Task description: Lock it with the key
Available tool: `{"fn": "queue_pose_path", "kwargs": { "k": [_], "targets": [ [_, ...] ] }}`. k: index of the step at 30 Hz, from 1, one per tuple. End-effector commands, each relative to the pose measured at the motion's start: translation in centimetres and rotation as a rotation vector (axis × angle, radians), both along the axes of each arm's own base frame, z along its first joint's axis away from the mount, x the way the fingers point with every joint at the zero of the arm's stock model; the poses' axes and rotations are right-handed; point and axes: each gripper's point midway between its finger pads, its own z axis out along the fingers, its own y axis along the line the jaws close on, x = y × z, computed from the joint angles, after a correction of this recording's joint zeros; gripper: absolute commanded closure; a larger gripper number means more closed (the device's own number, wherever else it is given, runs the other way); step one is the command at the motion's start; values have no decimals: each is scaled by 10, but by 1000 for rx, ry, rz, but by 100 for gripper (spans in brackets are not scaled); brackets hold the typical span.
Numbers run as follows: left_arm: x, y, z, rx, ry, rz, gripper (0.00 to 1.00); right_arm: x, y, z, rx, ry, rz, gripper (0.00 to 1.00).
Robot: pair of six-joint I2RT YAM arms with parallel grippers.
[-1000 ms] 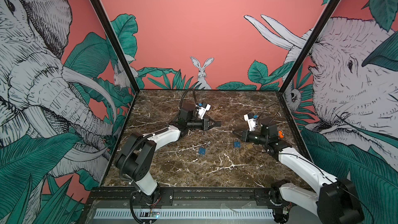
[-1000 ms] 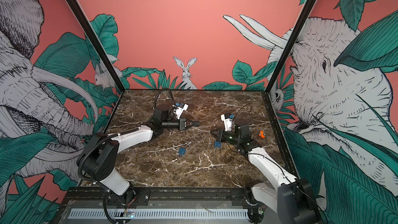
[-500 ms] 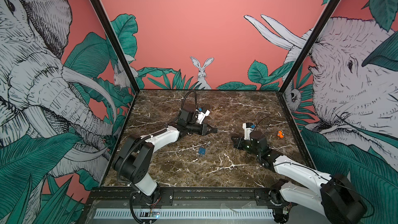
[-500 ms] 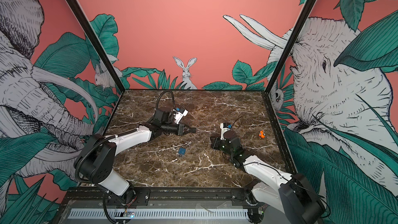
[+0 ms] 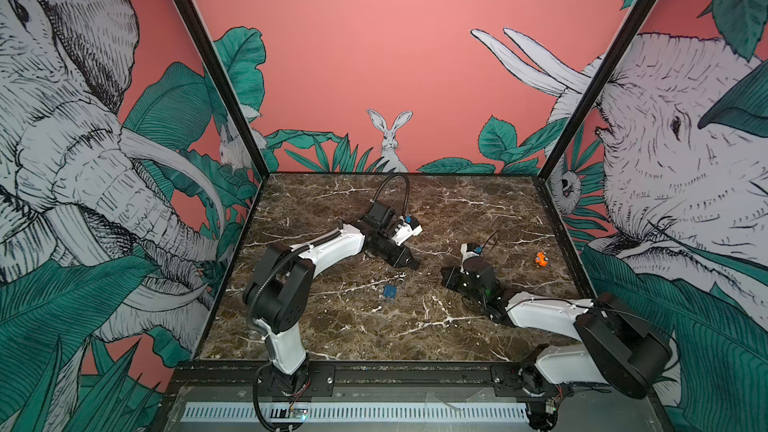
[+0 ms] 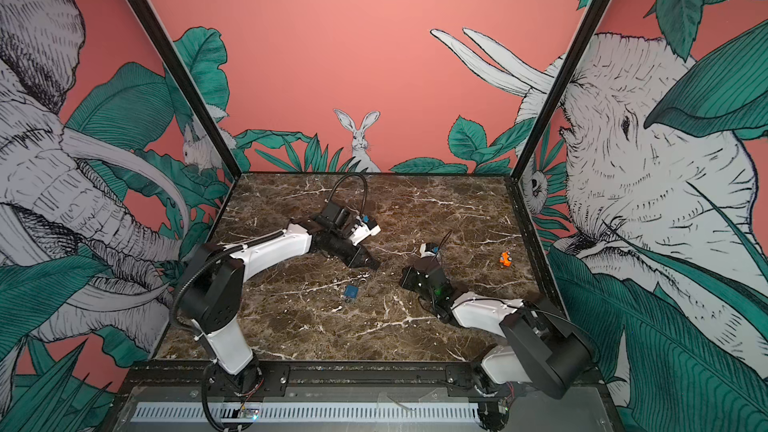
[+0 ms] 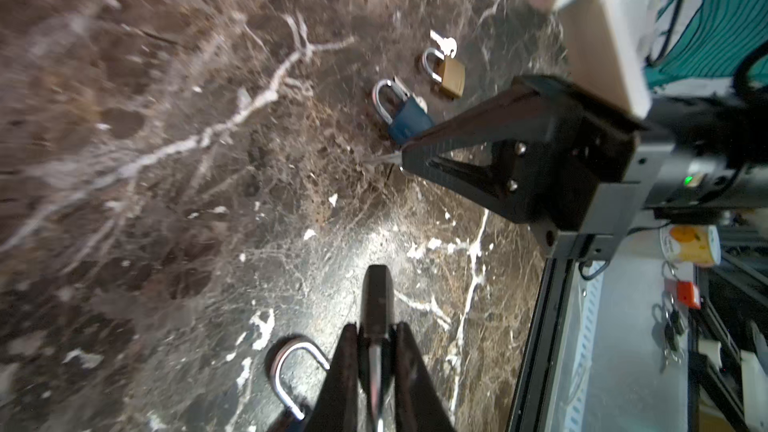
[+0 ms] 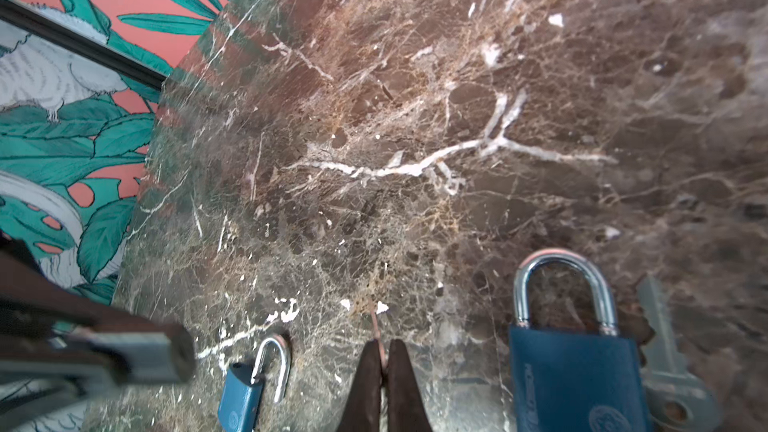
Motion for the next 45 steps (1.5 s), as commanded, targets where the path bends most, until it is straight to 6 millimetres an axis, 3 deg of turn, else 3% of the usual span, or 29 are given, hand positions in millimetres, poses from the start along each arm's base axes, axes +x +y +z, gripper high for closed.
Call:
{"fn": "queue_pose_path", "kwargs": {
  "k": [1,4,10,22,32,37,41,45],
  "targets": [
    [-17,-9,-3,42,1,-125,100,13,1,9,41,-35,-77,100],
    [-30,-20,-13,89,18,-208,100,12,-1,3,49,-12,-108,100],
    [-36,-21,-21,153,58,-295,100,10,3,-8,78,9,-123,100],
    [-19,-21,-50,262,64,-349,100,3,14,-21,85,42,-131,100],
    [-12,-24,-58,288,55,-346,100,-3,14,-26,76,54,-144,100],
    [1,-26,-61,307,5,-314,100,-4,15,-25,77,51,-139,86],
    [15,-26,-63,336,-55,-282,86,-3,17,-19,62,39,-122,70],
    [28,-26,-62,355,-115,-246,74,-3,18,-12,45,22,-107,63]
  ]
}}
